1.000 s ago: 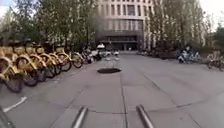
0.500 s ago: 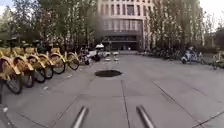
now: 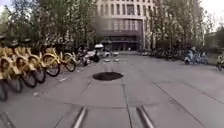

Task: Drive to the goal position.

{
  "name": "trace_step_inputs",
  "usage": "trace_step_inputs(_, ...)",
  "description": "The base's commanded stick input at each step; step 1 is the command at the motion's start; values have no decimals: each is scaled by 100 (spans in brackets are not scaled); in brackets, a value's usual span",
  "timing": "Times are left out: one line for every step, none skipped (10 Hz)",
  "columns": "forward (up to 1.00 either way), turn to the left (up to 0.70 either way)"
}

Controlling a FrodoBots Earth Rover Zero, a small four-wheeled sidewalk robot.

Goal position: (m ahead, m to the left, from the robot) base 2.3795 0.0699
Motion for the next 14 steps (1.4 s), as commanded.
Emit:
trace_step_inputs(70,-14)
trace_step_inputs(70,-14)
trace_step_inputs(70,-14)
trace_step_inputs(70,-14)
trace_step_inputs(70,-14)
trace_step_inputs(70,-14)
trace_step_inputs(70,-14)
trace_step_inputs(70,-14)
trace_step_inputs(70,-12)
trace_step_inputs(70,-5)
trace_step_inputs(70,0)
trace_step_inputs(70,0)
trace_step_inputs(70,0)
trace_step_inputs(70,0)
